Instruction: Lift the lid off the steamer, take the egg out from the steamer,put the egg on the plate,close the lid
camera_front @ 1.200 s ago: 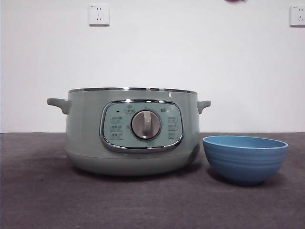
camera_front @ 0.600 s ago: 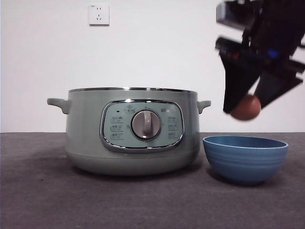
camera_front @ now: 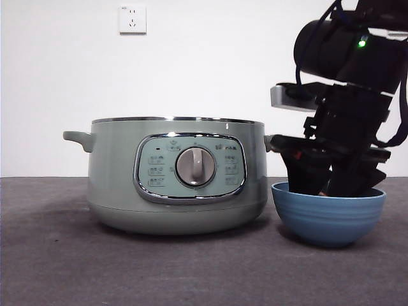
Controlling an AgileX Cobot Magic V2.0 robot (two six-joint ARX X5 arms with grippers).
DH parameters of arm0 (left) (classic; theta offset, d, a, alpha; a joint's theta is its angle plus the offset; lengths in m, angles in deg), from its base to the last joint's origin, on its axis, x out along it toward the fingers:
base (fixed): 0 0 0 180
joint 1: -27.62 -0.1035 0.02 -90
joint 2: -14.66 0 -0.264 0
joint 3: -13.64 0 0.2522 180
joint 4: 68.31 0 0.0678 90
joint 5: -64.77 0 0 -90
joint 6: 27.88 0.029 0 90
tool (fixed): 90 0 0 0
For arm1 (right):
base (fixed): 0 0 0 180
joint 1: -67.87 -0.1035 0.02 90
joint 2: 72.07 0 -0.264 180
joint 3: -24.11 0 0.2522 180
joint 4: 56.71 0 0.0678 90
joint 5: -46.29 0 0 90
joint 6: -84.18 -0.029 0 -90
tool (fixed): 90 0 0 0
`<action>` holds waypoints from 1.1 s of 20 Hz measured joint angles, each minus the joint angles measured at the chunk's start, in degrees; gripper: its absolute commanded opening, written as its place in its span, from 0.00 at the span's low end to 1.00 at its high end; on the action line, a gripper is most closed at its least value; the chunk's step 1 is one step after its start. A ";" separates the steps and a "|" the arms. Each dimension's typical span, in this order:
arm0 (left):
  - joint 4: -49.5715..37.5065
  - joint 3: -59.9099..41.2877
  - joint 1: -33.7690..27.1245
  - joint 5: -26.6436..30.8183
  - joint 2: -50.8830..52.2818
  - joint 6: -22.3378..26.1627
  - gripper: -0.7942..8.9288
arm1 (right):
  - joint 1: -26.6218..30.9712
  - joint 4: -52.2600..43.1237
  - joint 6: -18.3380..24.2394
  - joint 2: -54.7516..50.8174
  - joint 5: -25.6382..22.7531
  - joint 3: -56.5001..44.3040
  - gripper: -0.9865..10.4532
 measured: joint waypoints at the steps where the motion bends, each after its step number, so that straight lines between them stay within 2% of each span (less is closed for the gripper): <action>1: -0.02 0.00 0.00 0.00 -0.13 0.00 0.07 | 0.00 -0.04 0.02 0.59 0.00 0.00 0.07; 4: -0.13 0.00 0.00 0.00 -0.50 0.00 0.07 | 0.04 -0.11 0.22 1.16 0.00 0.00 0.08; 6: -1.16 0.00 0.00 -0.02 -1.49 0.00 0.07 | 0.04 -0.13 0.22 1.20 0.02 0.00 0.12; 9: -4.42 0.00 0.00 -2.64 -3.74 0.00 0.07 | 0.04 -0.15 0.22 1.20 0.04 0.02 0.43; 10: -6.08 0.00 0.00 -2.99 -4.87 0.00 0.07 | 0.04 -0.13 0.26 1.18 0.04 0.04 0.45; 13: -9.27 0.00 0.00 -3.74 -9.27 0.07 0.07 | 0.04 0.22 0.28 -1.75 0.04 0.04 0.45; 16: -14.08 0.00 0.04 -7.19 -14.53 0.20 0.07 | 0.04 0.55 0.42 -8.94 0.02 0.07 0.45; 22: -21.59 0.00 0.07 -7.37 -26.67 0.85 0.07 | 0.04 2.19 0.42 -31.34 -0.11 0.07 0.45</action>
